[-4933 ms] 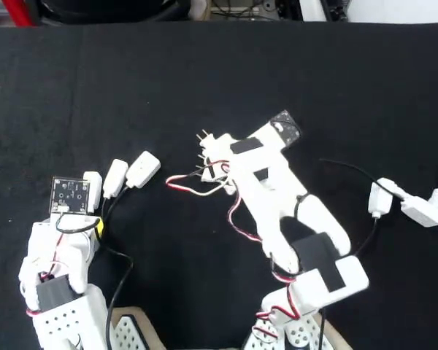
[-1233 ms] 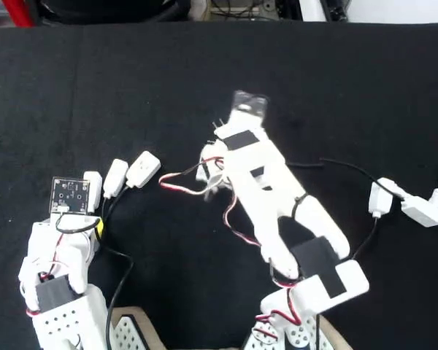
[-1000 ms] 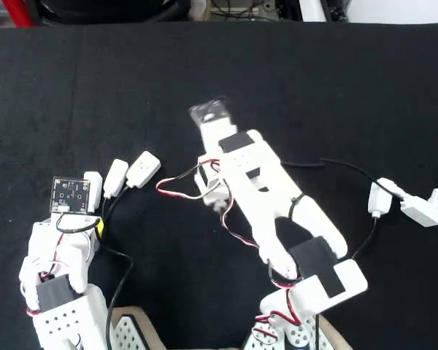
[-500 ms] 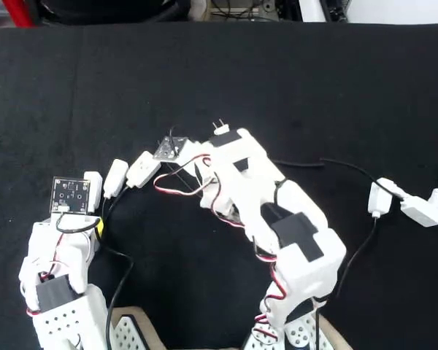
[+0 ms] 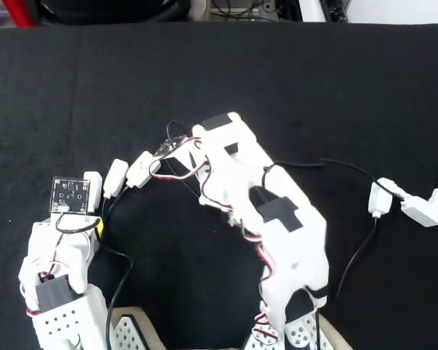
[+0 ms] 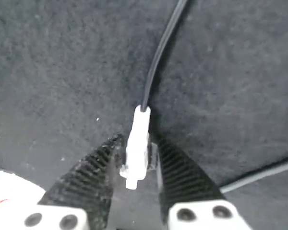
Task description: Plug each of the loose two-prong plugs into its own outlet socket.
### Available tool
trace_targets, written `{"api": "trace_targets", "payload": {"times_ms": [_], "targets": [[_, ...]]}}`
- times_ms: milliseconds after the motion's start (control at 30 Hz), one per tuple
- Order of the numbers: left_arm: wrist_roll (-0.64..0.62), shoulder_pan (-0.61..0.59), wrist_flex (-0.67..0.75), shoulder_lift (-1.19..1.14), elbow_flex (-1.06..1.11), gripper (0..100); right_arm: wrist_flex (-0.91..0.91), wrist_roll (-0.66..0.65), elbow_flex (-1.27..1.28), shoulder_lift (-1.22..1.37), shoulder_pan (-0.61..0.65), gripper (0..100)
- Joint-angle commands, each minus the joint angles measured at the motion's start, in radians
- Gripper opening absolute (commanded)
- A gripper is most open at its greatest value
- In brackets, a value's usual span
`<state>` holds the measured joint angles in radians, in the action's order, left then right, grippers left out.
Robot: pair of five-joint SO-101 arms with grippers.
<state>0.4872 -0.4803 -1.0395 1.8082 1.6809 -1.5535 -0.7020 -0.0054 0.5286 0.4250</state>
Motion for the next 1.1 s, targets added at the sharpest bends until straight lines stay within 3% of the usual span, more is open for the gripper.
{"api": "trace_targets", "payload": {"times_ms": [0, 233, 700, 867, 1067], "targets": [[0.005, 0.012, 0.000, 0.012, 0.018, 28, -0.052, 0.044, -0.133, 0.067, -0.012, 7.0], [0.005, 0.012, 0.000, 0.012, 0.018, 28, -0.146, 0.060, -0.271, 0.183, -0.031, 6.7], [0.005, 0.012, 0.000, 0.012, 0.018, 28, -0.135, 0.112, -0.263, 0.166, -0.077, 1.1], [0.005, 0.012, 0.000, 0.012, 0.018, 28, -0.003, 0.250, -0.174, 0.039, -0.150, 1.1], [0.003, 0.010, 0.002, 0.012, 0.018, 28, 0.282, 0.361, 0.122, -0.255, -0.206, 1.1]]}}
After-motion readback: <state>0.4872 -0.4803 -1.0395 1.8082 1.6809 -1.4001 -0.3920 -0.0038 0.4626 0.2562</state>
